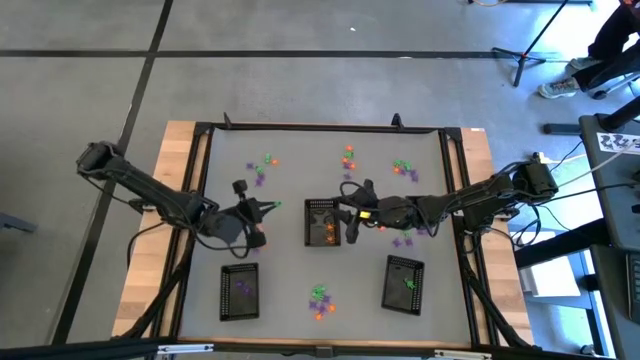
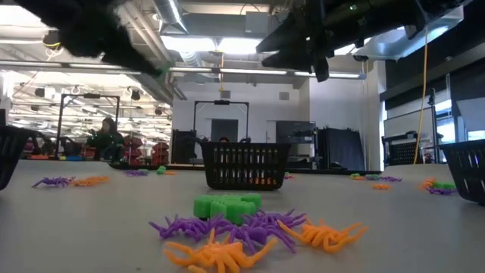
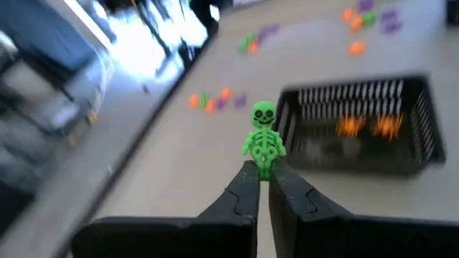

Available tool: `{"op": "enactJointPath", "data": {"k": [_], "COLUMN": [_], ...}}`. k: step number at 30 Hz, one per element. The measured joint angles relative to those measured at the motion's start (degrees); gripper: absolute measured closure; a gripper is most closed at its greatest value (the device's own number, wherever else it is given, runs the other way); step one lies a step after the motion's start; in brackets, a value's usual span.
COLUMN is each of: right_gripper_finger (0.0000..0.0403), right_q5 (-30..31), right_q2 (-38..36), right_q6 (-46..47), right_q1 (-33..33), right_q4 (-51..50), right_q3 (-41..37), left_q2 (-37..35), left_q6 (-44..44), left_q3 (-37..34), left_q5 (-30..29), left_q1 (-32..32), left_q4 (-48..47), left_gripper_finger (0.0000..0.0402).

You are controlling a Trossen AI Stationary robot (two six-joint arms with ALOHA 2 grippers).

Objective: Sort Halloween decoration
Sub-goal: Put the green skeleton toy into the bottom right black bin

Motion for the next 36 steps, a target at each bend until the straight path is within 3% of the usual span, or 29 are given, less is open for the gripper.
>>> {"op": "enactJointPath", "data": {"k": [6,12,22,30,36], "right_gripper_finger": [0.0236,0.0236,0.0236,0.0236,0.0236], "right_q5": [-0.6,-2.1,-2.6,-7.4,-7.2], "right_q2": [2.6,6.4,6.9,6.9,6.9], "right_q6": [1.1,1.1,1.1,1.1,1.3], "right_q1": [0.0,0.0,0.0,0.0,0.0], "right_q4": [5.3,12.8,15.6,14.6,10.9], "right_q3": [0.0,0.0,0.0,0.0,0.0], "left_q2": [8.9,19.0,30.6,32.2,32.2], "left_q6": [11.8,23.8,34.6,33.5,33.6], "left_q3": [0.1,1.2,13.7,15.1,15.1], "left_q5": [-6.8,-9.2,-10.9,-11.8,-12.1], "left_q1": [-2.7,-2.7,-1.9,0.5,0.4], "left_q4": [16.7,33.0,32.6,30.2,30.2], "left_gripper_finger": [0.0401,0.0401,0.0401,0.0402,0.0402]}}
